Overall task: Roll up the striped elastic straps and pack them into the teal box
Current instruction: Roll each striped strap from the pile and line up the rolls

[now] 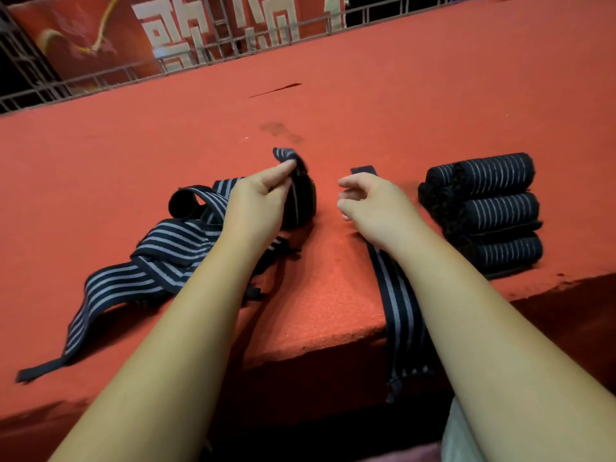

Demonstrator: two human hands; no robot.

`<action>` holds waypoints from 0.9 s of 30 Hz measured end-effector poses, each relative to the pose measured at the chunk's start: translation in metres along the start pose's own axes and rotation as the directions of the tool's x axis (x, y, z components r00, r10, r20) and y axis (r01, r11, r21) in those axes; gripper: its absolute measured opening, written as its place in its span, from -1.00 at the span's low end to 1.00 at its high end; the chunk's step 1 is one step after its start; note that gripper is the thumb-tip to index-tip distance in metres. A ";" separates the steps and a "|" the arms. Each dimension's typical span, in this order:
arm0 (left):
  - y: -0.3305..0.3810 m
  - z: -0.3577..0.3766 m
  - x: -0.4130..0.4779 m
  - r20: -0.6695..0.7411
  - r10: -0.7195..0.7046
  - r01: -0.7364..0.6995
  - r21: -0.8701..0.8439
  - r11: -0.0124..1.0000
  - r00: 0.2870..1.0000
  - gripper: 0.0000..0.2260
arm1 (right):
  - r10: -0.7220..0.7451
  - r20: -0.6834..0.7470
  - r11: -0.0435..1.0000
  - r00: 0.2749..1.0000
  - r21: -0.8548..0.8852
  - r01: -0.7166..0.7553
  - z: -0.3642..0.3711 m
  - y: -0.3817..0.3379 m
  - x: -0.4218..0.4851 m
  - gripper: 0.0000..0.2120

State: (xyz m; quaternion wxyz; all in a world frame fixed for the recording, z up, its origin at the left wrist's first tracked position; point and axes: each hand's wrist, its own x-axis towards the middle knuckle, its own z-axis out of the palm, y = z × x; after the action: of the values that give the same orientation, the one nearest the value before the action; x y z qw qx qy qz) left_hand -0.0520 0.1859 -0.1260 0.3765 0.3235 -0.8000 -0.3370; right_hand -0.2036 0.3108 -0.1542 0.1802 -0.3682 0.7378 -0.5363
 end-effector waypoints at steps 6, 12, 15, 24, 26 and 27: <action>0.048 -0.026 -0.006 0.009 0.046 -0.045 -0.116 0.992 0.999 -0.86 | -0.061 0.032 0.998 0.998 -0.009 0.061 0.002 -0.017 -0.006 -0.48; 0.050 -0.037 -0.035 0.096 -0.037 0.056 -0.196 0.979 0.995 -0.83 | -0.143 0.005 0.946 0.990 0.296 0.135 -0.009 -0.025 -0.018 -0.38; 0.045 -0.037 -0.042 0.150 -0.048 0.073 -0.169 0.983 0.987 -0.85 | -0.230 -0.024 0.915 0.973 0.336 0.225 -0.013 -0.027 -0.025 -0.46; 0.039 -0.035 -0.049 0.177 -0.045 0.074 -0.157 0.985 0.983 -0.81 | -0.405 0.007 0.902 0.914 0.166 0.398 -0.016 -0.025 -0.032 -0.76; 0.042 -0.033 -0.051 0.184 -0.045 0.074 -0.154 0.985 0.982 -0.84 | -0.373 -0.054 0.903 0.926 0.211 0.375 -0.015 -0.028 -0.032 -0.84; 0.042 -0.031 -0.052 0.169 -0.046 0.074 -0.165 0.984 0.984 -0.82 | -0.355 -0.072 0.902 0.932 0.235 0.362 -0.015 -0.030 -0.033 -0.86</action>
State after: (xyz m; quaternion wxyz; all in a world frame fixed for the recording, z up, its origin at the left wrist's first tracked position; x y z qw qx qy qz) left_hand -0.0112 0.2403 -0.0974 0.3249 0.2852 -0.7865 -0.4411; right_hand -0.1813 0.3406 -0.1249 0.1123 -0.4652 0.5879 -0.6522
